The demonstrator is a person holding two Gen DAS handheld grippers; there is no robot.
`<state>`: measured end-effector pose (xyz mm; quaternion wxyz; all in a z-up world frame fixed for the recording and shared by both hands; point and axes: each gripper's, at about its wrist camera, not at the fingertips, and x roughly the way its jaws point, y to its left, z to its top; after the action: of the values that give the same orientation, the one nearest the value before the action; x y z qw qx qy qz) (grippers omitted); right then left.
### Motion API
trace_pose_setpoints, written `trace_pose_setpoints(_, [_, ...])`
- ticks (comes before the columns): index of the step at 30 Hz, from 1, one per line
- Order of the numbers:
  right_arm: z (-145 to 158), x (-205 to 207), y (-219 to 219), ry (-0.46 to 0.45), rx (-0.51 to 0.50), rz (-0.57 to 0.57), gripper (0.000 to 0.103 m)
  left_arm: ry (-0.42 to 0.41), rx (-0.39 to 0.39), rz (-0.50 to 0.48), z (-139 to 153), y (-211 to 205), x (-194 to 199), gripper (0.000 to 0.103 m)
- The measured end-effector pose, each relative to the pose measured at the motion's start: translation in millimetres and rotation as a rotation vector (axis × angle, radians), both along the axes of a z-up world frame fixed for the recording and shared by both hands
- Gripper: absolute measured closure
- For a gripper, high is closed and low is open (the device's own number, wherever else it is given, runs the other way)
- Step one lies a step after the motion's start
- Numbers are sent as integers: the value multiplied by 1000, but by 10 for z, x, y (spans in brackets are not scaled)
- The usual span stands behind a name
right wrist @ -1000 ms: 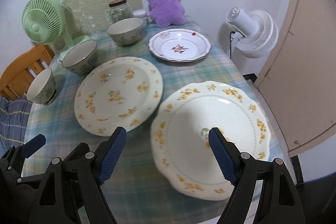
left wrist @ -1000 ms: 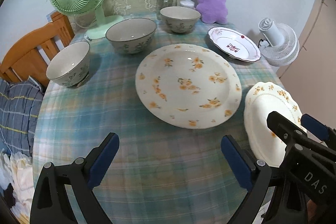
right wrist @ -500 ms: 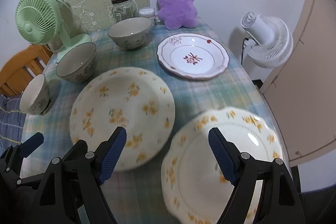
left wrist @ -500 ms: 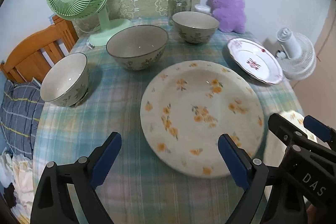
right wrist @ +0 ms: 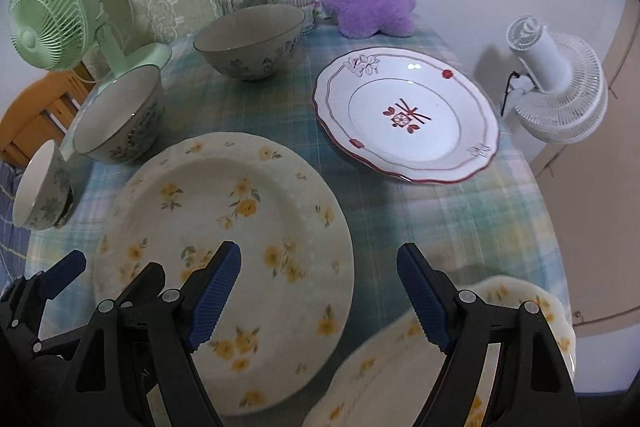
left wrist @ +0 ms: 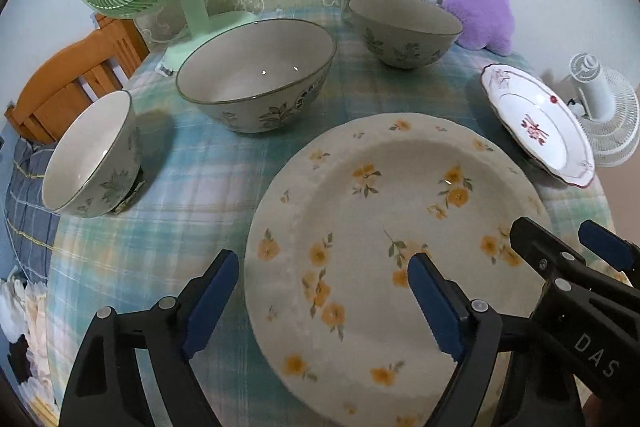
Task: Organize plates and bowls
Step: 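Move the left gripper to the beaded-rim yellow-flower plate, then close the left gripper on the beaded plate rim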
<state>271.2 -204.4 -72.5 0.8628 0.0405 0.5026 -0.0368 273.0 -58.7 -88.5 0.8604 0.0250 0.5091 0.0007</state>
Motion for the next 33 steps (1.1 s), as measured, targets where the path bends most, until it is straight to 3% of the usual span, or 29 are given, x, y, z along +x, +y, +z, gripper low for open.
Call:
trace_pose_setpoints(13, [-328, 343, 89, 66, 66, 54, 24, 52, -7, 27, -200, 24, 154, 22])
trace_pose_setpoints(18, [-336, 345, 159, 65, 42, 35, 25, 59, -11, 22, -198, 35, 150, 23])
trace_pose_setpoints(33, [-377, -53, 515, 125, 76, 81, 26, 112, -11, -5, -190, 397, -249, 23])
